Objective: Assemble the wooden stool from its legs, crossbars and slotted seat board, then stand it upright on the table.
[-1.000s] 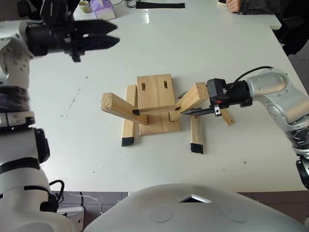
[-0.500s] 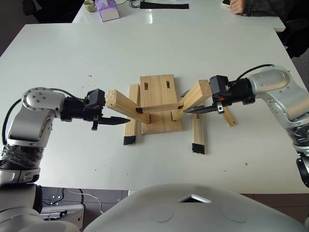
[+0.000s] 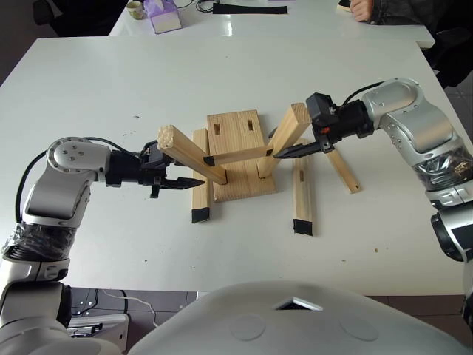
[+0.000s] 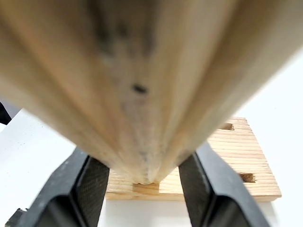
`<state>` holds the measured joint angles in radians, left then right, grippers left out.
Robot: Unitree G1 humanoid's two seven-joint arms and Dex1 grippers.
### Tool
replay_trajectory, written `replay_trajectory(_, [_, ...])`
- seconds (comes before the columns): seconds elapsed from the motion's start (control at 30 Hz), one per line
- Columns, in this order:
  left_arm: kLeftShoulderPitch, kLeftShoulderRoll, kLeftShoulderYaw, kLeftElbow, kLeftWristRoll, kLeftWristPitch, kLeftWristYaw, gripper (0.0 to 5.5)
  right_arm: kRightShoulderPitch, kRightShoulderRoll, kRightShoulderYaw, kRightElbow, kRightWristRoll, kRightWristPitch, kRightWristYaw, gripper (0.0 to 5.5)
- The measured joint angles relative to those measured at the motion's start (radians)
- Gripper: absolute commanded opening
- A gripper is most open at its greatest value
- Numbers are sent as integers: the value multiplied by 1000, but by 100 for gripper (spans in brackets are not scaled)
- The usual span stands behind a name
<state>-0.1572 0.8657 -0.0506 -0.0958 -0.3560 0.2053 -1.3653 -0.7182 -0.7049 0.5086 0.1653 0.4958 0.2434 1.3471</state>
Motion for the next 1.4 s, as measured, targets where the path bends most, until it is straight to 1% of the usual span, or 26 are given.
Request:
replay_trajectory(0.4, [-77, -18, -60, -16, 61, 67, 8, 211, -4, -17, 0, -51, -3, 41, -18, 201])
replay_trajectory(0.53, [-112, -55, -76, -17, 66, 144, 34, 211, -2, -44, -3, -70, 2, 63, -35, 201])
replay_trajectory(0.97, [-124, -101, -72, -32, 71, 239, 76, 211, 8, -58, -15, -71, 10, 80, -64, 201])
replay_trajectory(1.1, [-131, -113, -72, -32, 71, 253, 95, 211, 75, -74, -47, -138, 11, 82, -122, 201])
replay_trajectory(1.23, [-128, -115, -67, -44, 74, 244, 102, 211, 192, -111, -98, -289, 10, 86, -230, 201])
replay_trajectory(1.4, [-115, -114, -59, -66, 76, 211, 103, 211, 215, -123, -117, -332, 4, 110, -240, 201])
